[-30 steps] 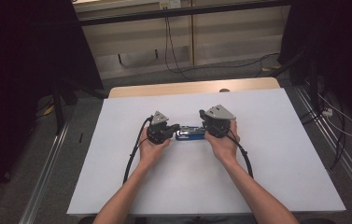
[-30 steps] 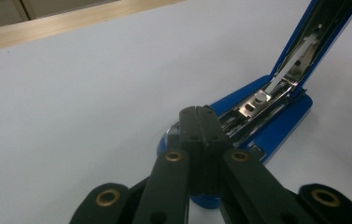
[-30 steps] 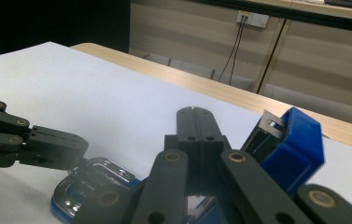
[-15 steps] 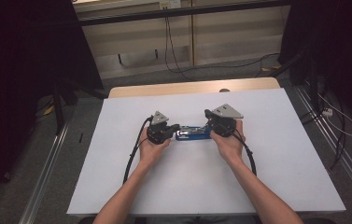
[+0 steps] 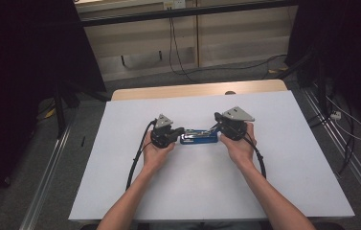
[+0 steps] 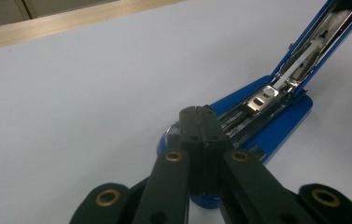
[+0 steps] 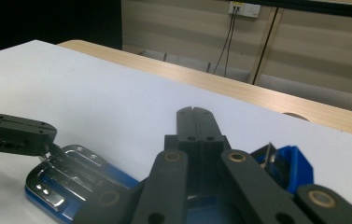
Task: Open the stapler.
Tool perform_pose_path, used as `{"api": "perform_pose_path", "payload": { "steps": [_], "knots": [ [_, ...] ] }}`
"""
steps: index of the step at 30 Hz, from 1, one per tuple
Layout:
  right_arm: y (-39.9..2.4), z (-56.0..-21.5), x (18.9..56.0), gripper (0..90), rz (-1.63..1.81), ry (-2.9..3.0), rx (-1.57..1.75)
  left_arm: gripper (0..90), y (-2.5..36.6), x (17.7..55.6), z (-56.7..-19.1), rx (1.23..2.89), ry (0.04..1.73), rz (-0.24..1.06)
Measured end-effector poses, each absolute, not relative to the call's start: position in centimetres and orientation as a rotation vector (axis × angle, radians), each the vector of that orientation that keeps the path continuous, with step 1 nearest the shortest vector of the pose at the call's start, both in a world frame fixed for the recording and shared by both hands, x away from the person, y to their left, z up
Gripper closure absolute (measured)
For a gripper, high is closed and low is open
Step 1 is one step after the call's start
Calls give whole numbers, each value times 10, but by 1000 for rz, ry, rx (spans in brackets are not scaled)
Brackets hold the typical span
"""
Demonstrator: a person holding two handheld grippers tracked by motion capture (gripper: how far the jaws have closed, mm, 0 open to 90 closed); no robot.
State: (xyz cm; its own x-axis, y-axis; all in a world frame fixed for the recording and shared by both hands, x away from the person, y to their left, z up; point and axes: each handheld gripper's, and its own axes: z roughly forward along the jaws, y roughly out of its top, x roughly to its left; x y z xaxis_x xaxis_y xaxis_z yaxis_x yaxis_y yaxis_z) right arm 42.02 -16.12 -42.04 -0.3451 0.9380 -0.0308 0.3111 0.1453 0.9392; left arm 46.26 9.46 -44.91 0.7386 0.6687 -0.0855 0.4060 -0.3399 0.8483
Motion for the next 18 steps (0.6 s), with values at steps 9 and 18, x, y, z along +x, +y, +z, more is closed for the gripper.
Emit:
{"api": "perform_pose_path", "payload": {
  "steps": [9,18],
  "knots": [
    [-173,-422,418,900,1234,1761,1222,900,95,463,-449,1981,811,343],
    [-184,-426,415,900,1218,1777,1232,900,95,463,-449,1979,811,341]
  ]
}}
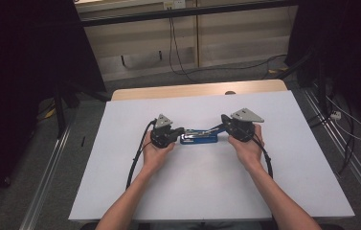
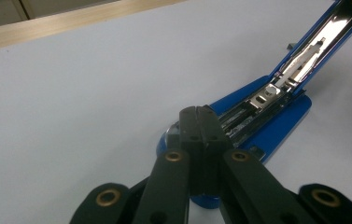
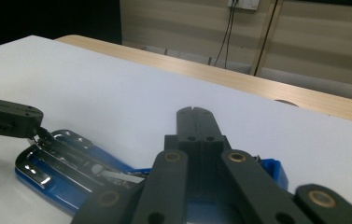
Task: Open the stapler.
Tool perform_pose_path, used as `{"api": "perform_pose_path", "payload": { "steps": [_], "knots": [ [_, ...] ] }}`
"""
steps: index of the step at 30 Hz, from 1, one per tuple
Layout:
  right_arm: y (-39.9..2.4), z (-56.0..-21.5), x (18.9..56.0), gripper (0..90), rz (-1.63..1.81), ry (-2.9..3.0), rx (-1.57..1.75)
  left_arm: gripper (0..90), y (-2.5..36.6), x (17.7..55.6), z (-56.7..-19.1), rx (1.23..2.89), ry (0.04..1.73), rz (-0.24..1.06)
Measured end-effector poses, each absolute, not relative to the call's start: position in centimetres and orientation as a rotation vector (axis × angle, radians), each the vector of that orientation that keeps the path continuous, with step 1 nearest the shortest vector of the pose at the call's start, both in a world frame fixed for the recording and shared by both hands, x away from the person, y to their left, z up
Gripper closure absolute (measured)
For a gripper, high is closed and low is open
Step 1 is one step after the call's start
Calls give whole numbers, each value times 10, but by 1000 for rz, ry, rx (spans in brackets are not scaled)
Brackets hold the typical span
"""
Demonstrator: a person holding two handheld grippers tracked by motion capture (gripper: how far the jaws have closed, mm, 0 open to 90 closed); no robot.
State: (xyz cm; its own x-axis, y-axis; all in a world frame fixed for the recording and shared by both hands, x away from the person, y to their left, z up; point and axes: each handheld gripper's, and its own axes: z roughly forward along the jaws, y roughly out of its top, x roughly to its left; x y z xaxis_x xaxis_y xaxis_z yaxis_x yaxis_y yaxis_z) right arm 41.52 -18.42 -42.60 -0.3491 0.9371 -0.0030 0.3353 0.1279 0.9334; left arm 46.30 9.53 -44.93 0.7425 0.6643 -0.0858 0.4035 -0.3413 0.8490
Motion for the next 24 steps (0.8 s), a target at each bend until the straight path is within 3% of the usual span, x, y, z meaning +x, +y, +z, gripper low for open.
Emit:
{"api": "perform_pose_path", "payload": {
  "steps": [24],
  "knots": [
    [-210,-438,407,900,1200,1848,1290,900,96,464,-449,1976,809,331]
  ]
}}
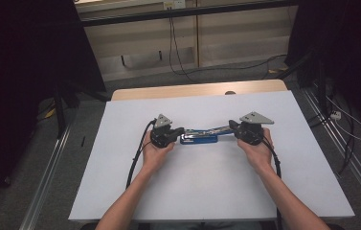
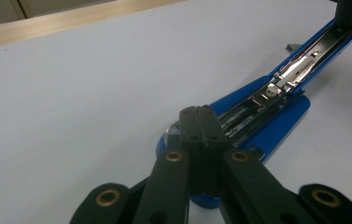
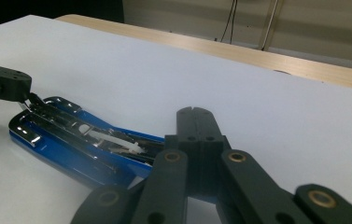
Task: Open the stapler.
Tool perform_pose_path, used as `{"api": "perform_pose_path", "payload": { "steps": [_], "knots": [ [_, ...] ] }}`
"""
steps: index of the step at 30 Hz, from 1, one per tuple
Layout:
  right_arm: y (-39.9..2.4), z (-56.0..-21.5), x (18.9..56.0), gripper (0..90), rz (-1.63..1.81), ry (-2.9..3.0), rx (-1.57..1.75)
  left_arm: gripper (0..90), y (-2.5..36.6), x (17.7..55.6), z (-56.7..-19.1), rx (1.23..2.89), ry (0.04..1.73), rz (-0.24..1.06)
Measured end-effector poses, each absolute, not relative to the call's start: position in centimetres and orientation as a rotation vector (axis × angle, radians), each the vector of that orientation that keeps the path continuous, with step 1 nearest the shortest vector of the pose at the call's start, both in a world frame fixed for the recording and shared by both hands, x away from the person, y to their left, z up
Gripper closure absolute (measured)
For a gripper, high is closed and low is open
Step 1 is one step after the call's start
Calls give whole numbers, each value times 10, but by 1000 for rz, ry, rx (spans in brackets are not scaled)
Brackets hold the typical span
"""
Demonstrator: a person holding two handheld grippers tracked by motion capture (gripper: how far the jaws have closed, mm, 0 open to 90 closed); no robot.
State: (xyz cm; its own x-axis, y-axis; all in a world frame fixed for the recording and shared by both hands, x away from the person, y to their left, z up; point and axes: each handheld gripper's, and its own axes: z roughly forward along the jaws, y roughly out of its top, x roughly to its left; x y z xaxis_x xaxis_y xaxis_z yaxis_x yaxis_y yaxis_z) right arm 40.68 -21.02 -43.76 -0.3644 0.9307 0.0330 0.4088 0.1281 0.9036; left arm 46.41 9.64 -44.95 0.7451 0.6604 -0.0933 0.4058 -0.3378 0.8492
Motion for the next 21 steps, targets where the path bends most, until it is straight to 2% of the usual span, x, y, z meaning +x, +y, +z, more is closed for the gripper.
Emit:
{"api": "perform_pose_path", "payload": {
  "steps": [21],
  "knots": [
    [-214,-447,407,900,1154,1901,1294,900,96,464,-449,1969,828,317]
  ]
}}
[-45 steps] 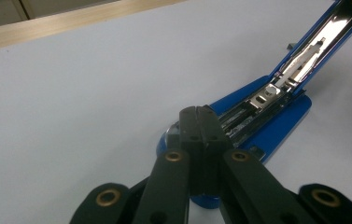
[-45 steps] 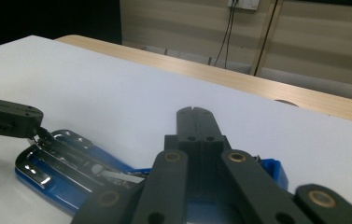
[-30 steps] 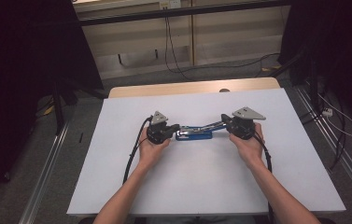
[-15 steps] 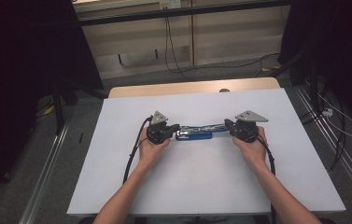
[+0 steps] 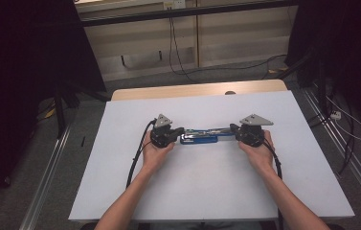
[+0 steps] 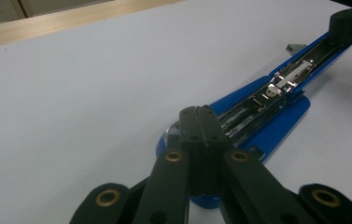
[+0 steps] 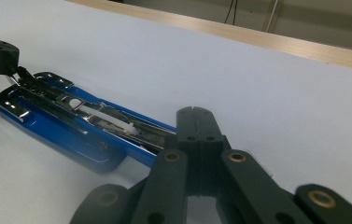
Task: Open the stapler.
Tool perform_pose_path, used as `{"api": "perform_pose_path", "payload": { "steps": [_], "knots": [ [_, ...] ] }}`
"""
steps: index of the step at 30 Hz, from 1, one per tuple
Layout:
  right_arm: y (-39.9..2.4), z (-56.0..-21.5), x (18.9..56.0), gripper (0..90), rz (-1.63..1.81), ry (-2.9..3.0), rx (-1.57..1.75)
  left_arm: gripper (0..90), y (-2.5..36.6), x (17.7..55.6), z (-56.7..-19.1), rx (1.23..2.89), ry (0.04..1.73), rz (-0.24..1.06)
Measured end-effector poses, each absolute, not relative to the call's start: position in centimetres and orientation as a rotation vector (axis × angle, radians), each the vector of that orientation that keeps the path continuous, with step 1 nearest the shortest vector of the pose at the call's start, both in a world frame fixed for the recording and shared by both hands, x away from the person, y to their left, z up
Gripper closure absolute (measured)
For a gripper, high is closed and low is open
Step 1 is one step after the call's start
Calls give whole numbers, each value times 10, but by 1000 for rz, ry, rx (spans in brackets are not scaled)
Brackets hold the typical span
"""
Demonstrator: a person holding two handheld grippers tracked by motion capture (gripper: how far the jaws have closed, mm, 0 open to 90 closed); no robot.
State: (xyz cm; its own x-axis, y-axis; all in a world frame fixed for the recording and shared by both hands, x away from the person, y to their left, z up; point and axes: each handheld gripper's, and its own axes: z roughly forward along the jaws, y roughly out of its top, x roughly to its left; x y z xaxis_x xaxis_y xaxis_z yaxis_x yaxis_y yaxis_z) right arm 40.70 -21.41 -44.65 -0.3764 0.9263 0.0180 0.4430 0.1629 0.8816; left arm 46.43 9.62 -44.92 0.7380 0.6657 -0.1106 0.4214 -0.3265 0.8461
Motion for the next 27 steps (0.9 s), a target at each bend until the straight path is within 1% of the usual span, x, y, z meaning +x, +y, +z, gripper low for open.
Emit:
{"api": "perform_pose_path", "payload": {
  "steps": [7,21,23,25,27],
  "knots": [
    [-215,-446,407,900,1171,1903,1293,900,95,463,-449,1976,820,335],
    [-224,-443,406,900,1204,1891,1300,900,96,462,-443,1940,792,352],
    [-225,-442,405,900,1221,1885,1293,871,99,463,-442,1918,802,337],
    [-227,-441,405,896,1241,1883,1293,853,101,463,-441,1936,795,357],
    [-228,-440,404,880,1251,1878,1293,825,104,463,-440,1931,797,348]
  ]
}}
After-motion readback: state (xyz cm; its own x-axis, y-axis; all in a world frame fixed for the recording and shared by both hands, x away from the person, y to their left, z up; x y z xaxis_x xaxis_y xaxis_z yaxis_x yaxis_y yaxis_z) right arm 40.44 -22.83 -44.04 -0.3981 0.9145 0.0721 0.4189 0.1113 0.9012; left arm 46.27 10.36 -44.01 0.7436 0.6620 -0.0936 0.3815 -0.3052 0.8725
